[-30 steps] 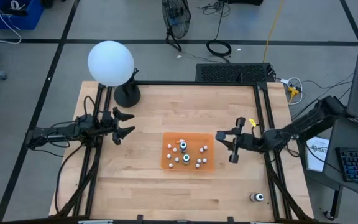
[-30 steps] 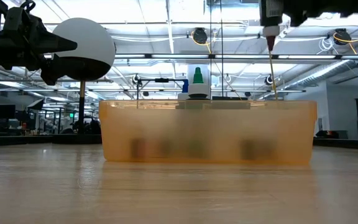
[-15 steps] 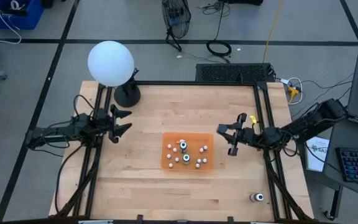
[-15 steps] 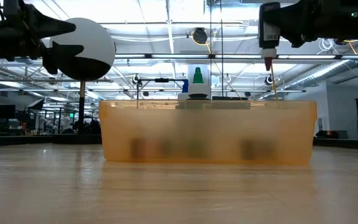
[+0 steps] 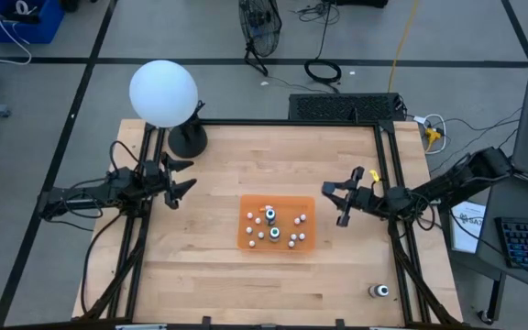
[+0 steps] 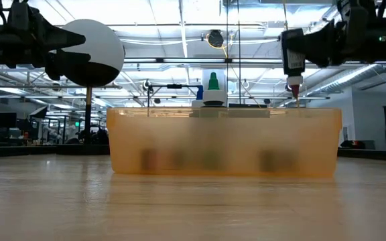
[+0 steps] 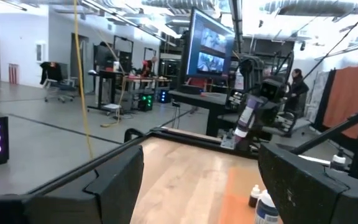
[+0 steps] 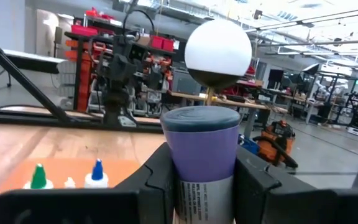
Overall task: Pick & Place food coloring
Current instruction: Put the large purple food coloring bottle into the container
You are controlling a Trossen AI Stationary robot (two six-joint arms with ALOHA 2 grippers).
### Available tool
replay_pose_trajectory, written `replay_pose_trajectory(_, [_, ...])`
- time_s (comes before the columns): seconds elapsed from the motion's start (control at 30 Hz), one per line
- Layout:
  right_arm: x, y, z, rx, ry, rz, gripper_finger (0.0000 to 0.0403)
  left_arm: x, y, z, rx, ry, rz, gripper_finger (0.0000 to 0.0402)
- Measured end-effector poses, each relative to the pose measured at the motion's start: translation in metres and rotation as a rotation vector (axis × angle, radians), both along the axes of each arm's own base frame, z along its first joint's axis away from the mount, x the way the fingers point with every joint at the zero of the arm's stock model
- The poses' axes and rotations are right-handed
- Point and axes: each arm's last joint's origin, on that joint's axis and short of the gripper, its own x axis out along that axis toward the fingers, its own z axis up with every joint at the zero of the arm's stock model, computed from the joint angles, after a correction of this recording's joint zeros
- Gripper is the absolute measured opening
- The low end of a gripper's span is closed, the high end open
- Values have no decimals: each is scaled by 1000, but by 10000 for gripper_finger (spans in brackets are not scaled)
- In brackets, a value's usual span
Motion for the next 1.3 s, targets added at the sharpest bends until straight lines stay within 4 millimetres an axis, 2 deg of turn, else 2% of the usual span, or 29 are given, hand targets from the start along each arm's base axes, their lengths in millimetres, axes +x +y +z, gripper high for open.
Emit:
replay_pose_trajectory(0.13, [-4, -4, -5, -5, -7, -18, 94, 0, 0, 0, -5, -3, -10, 310])
replay_pose_trajectory(0.2, [-4, -7, -2, -10, -35, -6, 94, 0, 1, 0, -25, -8, 39, 310])
replay_pose_trajectory(0.3, [-4, -12, 2, -23, -91, 59, 94, 1, 4, -2, -97, -5, 129, 310])
replay_pose_trajectory(0.43, [-1, -19, 2, -46, -93, 120, 94, 8, 4, -4, -106, 26, 112, 310])
replay_pose_trajectory(0.6, [14, -29, 14, -42, -123, 164, 94, 25, 5, -4, -55, 55, 99, 310])
replay_pose_trajectory(0.8, [49, -37, 29, -74, -142, 208, 94, 48, 8, -5, 32, 17, 120, 310])
replay_pose_trajectory(0.97, [77, -48, 42, -99, -201, 161, 94, 79, 12, 0, 67, 55, 175, 310])
replay_pose_trajectory(1.2, [109, -54, 60, -117, -308, 329, 92, 149, 18, 22, 176, 119, 190, 310])
replay_pose_trajectory(1.3, [120, -54, 64, -119, -316, 368, 92, 177, 19, 31, 216, 107, 135, 310])
